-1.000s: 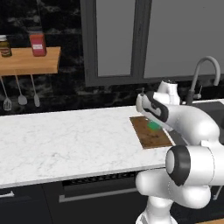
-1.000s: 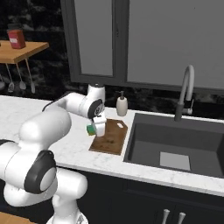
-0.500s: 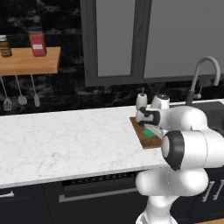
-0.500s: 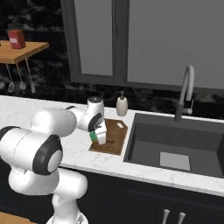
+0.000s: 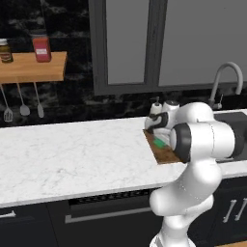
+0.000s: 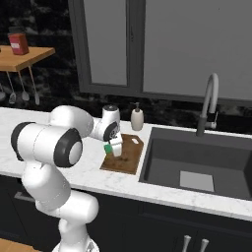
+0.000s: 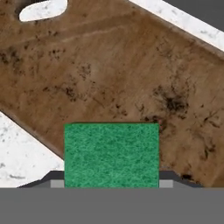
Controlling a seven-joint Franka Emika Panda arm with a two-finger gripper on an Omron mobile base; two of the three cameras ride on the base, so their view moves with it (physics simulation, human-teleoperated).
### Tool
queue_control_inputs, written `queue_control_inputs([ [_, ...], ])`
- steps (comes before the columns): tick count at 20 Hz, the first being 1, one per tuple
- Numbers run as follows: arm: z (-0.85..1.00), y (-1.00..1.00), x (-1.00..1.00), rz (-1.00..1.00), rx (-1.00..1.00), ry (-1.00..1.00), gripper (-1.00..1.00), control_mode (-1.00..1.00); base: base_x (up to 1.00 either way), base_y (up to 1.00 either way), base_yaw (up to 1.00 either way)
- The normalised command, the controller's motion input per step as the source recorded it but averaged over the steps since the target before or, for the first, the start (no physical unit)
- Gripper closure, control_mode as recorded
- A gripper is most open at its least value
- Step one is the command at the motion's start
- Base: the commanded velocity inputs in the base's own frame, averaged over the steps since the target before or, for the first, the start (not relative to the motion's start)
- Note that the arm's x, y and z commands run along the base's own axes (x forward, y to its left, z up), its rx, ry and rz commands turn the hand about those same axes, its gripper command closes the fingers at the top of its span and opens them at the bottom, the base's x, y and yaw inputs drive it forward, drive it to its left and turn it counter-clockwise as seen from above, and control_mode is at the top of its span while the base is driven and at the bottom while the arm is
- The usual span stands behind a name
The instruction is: Pick up the sponge from the counter and clean the cutting board by briefly scrubbing or pressing down on the cutting board. Once finished, release the sponge.
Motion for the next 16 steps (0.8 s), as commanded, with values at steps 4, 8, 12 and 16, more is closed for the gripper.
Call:
queue_control_inputs([
  [4,-0.34,0.00,0.36,0.00,0.00,0.00,1.00,-1.00,0.00,0.00,0.00],
  [8,-0.50,0.00,0.08,0.00,0.00,0.00,1.00,-1.00,0.00,0.00,0.00],
  [12,-0.28,-0.09,0.00,-0.02,0.00,0.00,1.00,-1.00,0.00,0.00,0.00],
  [16,-0.39,-0.29,0.01,-0.09,-0.03,0.00,1.00,-1.00,0.00,0.00,0.00],
])
